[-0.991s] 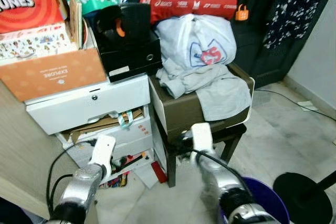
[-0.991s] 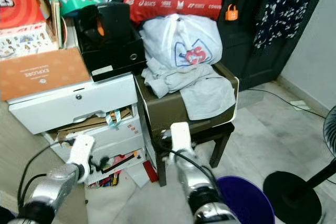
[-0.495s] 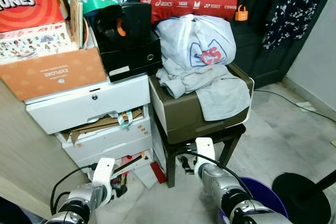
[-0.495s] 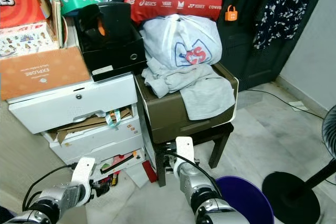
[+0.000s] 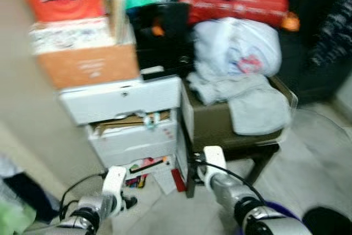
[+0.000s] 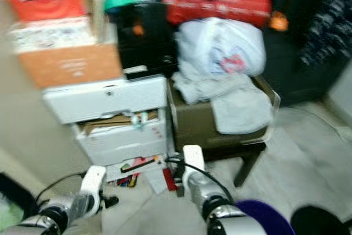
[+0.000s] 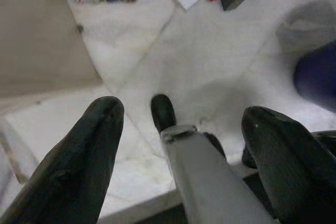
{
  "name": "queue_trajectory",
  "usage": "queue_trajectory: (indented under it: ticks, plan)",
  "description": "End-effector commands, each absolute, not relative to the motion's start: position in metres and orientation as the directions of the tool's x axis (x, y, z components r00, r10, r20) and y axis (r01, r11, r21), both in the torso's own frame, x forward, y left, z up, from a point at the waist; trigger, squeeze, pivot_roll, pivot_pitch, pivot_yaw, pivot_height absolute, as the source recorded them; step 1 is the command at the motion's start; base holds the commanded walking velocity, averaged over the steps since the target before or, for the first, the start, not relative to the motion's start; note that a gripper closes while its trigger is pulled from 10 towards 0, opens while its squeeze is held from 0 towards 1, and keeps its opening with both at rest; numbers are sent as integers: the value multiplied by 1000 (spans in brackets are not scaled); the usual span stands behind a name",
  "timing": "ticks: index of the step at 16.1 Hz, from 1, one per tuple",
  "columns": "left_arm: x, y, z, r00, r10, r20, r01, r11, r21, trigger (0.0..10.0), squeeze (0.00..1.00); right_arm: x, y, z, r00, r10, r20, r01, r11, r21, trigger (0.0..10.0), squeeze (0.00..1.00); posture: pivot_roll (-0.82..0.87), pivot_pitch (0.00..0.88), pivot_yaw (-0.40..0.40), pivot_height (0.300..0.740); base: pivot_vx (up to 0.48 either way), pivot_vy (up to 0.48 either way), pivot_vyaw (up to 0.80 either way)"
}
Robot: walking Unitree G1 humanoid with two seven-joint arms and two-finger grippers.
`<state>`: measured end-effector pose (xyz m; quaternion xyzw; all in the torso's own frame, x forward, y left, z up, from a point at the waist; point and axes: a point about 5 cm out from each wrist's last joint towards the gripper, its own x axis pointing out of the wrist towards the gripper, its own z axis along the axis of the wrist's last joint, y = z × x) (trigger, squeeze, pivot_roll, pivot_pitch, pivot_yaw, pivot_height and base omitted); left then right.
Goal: Clean up the room
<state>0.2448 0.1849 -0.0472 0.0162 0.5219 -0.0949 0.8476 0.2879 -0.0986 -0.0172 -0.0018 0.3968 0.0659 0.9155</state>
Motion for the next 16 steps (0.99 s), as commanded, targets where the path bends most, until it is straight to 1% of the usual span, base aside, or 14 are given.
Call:
queue_trajectory:
  ticks: [1, 3, 8, 16]
  plan:
    - [248, 188, -44, 445, -137, -885, 189, 980, -57, 10000, 0, 290, -90, -14, 678, 144, -720, -141, 988, 65, 10000, 0, -119, 0, -9, 740, 0, 0, 800]
    - [251, 182, -43, 448, -158, -880, 207, 976, -70, 10000, 0, 291, -86, -12, 682, 156, -715, -177, 983, 47, 10000, 0, -110, 0, -23, 740, 0, 0, 800]
    - [251, 182, -43, 460, -156, -874, 181, 980, -80, 10000, 0, 292, -85, -12, 680, 158, -716, -194, 981, 33, 10000, 0, -102, 0, -42, 740, 0, 0, 759]
    - [255, 178, -41, 466, -163, -870, 233, 971, -57, 10000, 0, 294, -83, -9, 689, 163, -706, -216, 976, 14, 10000, 0, -107, 0, -37, 740, 0, 0, 0]
